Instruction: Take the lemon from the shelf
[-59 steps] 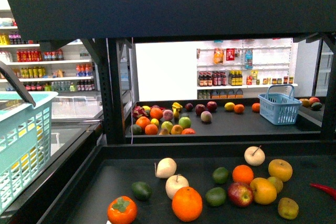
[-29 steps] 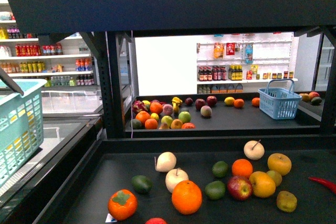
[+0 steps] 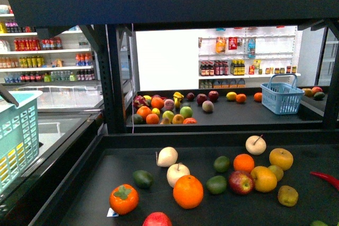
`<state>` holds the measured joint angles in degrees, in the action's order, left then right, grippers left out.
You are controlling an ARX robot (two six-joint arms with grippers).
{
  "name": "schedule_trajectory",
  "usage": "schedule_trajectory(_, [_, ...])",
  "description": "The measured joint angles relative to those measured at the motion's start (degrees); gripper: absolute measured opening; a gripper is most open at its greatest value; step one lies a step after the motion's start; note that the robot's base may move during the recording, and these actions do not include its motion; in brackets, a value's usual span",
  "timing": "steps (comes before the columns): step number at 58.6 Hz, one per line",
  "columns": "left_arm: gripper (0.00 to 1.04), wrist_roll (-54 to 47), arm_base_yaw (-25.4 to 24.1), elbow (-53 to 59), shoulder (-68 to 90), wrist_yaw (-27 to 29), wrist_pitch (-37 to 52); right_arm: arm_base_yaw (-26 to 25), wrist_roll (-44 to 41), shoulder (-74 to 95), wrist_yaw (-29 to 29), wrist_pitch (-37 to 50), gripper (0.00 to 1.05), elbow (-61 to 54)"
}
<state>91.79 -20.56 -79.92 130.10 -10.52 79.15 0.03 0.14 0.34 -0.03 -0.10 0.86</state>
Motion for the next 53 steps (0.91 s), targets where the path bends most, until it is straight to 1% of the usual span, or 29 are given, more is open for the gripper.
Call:
schedule_trajectory(17, [0.10,-0.3,-0.1,2.1,0.0,0.0,0.0,0.0,0.0,0.0,0.0,0.0,1.02,0.0])
schedule_trajectory(23, [0.10,-1.1,-0.1,2.1,-0.1,-1.0,-0.7,0.0,0.0,0.0,0.0,0.0,1.02,0.0])
schedule_trajectory(35, [0.46,-5.5,-0.1,2.9,-1.8,-1.7,-2.4,0.0,0.0,0.0,0.0,0.0,1.02,0.0])
schedule_trajectory(36, [0.48,-5.6,-0.1,3.0,-1.9,-1.7,-2.6,0.0,0.0,0.0,0.0,0.0,1.02,0.0])
schedule_trajectory(42, [0.67,-7.2,-0.2,3.2,-2.6,-1.7,-5.1,0.0,0.0,0.0,0.0,0.0,1.02,0.0])
schedule_trajectory(43, [0.69,-7.3,-0.2,3.2,-2.7,-1.7,-5.4,0.0,0.0,0.0,0.0,0.0,1.02,0.0])
schedule_trajectory(45, [0.76,-7.8,-0.2,3.4,-3.0,-1.7,-6.6,0.0,0.0,0.0,0.0,0.0,1.02,0.0])
schedule_trajectory(53, [0.98,-9.4,-0.5,4.6,-4.9,-1.6,-10.8,0.0,0.0,0.0,0.0,0.0,1.02,0.0])
